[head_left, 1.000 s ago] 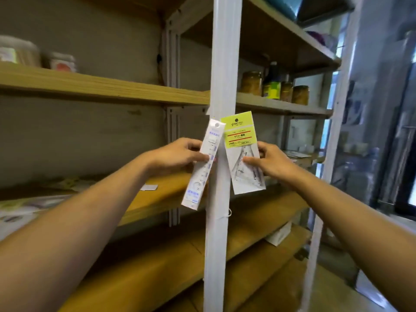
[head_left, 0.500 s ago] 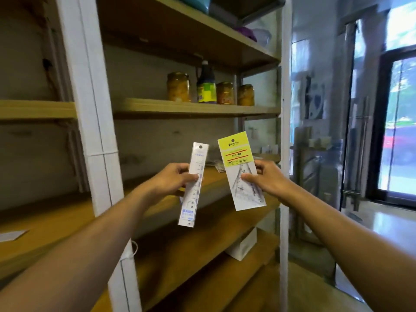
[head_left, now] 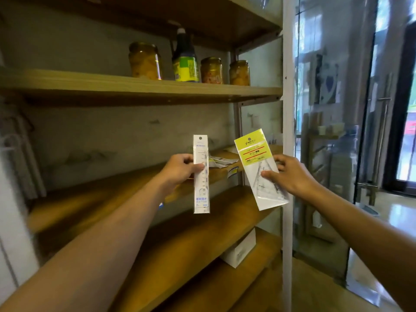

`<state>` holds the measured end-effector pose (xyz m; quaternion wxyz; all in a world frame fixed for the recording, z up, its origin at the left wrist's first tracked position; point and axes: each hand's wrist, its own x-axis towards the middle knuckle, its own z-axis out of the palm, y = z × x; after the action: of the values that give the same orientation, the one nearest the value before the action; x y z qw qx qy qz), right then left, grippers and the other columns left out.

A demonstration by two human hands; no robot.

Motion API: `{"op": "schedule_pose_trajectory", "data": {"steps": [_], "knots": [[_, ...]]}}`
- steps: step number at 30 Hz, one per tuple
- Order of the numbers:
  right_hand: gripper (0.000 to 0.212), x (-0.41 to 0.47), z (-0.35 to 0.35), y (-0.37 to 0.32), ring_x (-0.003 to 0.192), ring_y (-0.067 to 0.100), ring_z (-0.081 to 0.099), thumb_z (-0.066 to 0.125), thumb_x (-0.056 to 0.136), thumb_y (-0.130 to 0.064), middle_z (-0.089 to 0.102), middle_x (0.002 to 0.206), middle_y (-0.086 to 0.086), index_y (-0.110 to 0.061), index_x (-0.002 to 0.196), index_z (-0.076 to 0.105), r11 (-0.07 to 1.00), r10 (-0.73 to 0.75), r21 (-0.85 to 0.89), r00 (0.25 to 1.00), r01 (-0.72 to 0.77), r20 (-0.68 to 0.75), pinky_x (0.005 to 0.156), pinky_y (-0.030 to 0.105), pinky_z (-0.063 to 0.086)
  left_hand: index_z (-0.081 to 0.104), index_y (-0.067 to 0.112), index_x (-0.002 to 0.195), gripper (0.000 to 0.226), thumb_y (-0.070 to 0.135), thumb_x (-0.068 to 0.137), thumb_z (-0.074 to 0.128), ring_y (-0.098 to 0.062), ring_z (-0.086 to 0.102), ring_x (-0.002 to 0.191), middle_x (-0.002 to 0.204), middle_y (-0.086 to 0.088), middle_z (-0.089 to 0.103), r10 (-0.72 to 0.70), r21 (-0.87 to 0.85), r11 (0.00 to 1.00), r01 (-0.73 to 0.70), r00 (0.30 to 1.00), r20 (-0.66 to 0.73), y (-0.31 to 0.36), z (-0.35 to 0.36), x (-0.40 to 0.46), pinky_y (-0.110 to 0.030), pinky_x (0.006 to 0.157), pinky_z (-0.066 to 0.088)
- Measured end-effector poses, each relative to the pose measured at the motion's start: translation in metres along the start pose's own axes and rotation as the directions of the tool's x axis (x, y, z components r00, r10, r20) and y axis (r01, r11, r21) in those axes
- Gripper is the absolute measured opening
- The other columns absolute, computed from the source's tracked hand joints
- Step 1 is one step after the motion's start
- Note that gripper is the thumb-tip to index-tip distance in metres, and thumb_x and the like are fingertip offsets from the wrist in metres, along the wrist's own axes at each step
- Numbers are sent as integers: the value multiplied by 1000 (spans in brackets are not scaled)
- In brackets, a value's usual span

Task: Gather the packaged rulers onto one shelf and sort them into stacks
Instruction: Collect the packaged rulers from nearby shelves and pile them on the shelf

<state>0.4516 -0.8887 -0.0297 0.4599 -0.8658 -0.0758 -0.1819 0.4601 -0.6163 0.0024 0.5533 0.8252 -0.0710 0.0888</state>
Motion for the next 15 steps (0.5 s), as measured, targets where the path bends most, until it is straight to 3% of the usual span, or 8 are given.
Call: {"op": "schedule_pose_trajectory", "data": {"steps": [4, 7, 10, 12, 15], "knots": [[44, 48, 7, 17, 99, 20, 69, 70, 86, -23, 65, 124, 2, -19, 127, 54, 999, 13, -37, 1000, -13, 5, 64, 23, 56, 60, 10, 119, 29, 12, 91, 65, -18, 68, 96, 114, -5, 69, -1, -10, 1000, 1, 1000, -32, -8, 8, 60, -31, 77, 56], [45, 95, 12, 18, 97, 18, 70, 70, 86, -24, 65, 124, 2, -19, 127, 55, 998, -14, -54, 999, 16, 32, 71, 31, 60, 58, 10, 116, 30, 11, 88, 69, -24, 68, 101, 114, -8, 68, -47, -24, 999, 46, 997, -59, -15, 4, 106, -44, 92, 55], [43, 136, 15, 18, 99, 18, 69, 70, 86, -23, 65, 124, 2, -18, 126, 55, 999, -40, -18, 998, 40, 44, 81, 40, 59, 58, 8, 115, 31, 10, 86, 70, -22, 68, 94, 107, -9, 69, -89, -19, 996, 88, 993, -72, -23, -1, 143, -40, 89, 55], [41, 157, 16, 21, 100, 18, 69, 69, 86, -21, 65, 124, 2, -18, 125, 55, 998, -63, 4, 997, 63, 43, 81, 39, 59, 58, 6, 115, 30, 10, 87, 69, -18, 67, 87, 103, -8, 69, -105, -10, 995, 104, 991, -78, -29, 1, 164, -32, 81, 55], [39, 183, 17, 31, 101, 17, 69, 70, 86, -24, 65, 124, 0, -19, 123, 56, 996, -86, -21, 995, 88, 58, 80, 36, 59, 59, 6, 118, 33, 11, 88, 68, -20, 67, 92, 111, -12, 69, -119, 14, 993, 120, 990, -83, -36, 9, 194, -35, 87, 54]]}}
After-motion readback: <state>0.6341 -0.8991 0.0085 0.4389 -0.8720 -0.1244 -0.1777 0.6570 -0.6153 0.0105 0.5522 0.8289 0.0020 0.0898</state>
